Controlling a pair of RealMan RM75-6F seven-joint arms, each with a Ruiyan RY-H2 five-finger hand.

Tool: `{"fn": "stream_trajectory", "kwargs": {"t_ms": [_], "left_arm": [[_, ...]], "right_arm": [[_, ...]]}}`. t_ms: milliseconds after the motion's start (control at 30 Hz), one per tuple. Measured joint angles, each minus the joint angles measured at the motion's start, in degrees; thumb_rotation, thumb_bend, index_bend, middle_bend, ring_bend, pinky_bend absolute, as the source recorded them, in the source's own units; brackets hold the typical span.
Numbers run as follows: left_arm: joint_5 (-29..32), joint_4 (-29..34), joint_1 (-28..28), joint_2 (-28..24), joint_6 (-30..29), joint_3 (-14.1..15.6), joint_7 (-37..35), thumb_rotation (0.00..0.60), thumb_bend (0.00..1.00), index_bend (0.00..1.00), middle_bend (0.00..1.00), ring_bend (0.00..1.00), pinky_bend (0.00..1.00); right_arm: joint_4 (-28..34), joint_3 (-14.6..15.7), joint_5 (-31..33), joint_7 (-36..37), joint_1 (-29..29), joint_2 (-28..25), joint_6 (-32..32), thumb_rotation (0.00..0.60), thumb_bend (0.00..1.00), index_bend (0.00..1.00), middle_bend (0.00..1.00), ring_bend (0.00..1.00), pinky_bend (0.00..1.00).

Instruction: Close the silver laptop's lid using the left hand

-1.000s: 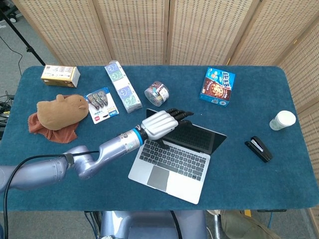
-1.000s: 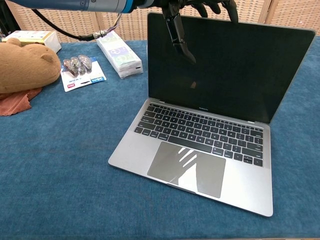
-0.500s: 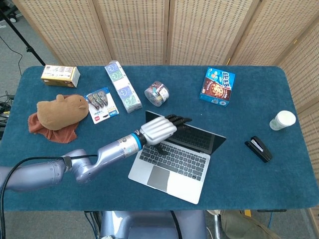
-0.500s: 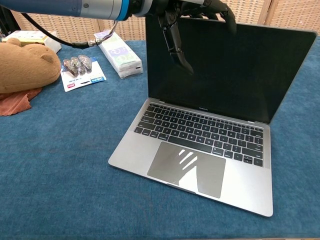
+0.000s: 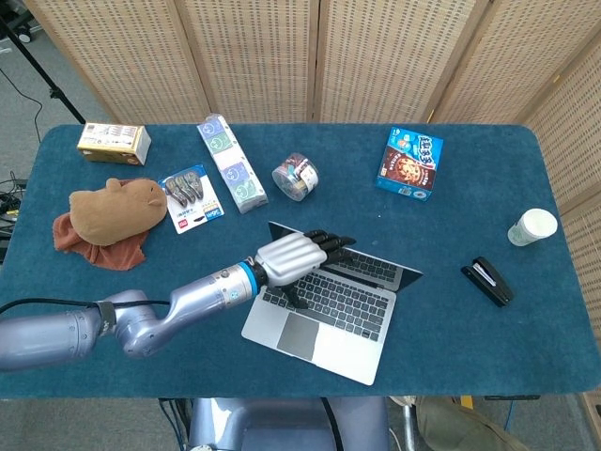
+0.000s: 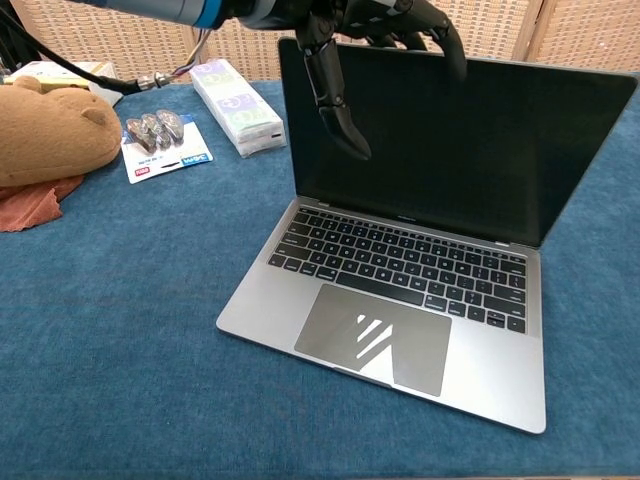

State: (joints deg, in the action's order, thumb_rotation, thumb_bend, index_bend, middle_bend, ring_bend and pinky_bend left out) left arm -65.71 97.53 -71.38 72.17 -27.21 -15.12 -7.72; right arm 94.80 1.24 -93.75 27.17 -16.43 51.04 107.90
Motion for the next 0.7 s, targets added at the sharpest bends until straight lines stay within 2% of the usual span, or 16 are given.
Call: {"fn": "stream_trajectory", "kwargs": {"t_ms": [433, 700], "left_arm": [[2.86, 5.16, -0.08, -2.97, 3.39, 0.5, -2.95, 0.6, 0.12, 0.19, 0.06, 0.08, 0.11], [2.33, 8.54, 0.65, -5.45, 5.88, 0.36, -5.19, 0.6, 0.12, 0.19, 0.06, 0.08, 0.11]], "right_arm": [[0.48, 0.22, -0.56, -0.95, -0.25, -0.03, 0.25, 0.6, 0.19, 0.0, 0.0, 0.0, 0.0], [0.99, 0.7, -1.69, -2.01, -0.54, -0.06, 0.64, 0.6, 0.19, 0.0, 0.0, 0.0, 0.0]]}}
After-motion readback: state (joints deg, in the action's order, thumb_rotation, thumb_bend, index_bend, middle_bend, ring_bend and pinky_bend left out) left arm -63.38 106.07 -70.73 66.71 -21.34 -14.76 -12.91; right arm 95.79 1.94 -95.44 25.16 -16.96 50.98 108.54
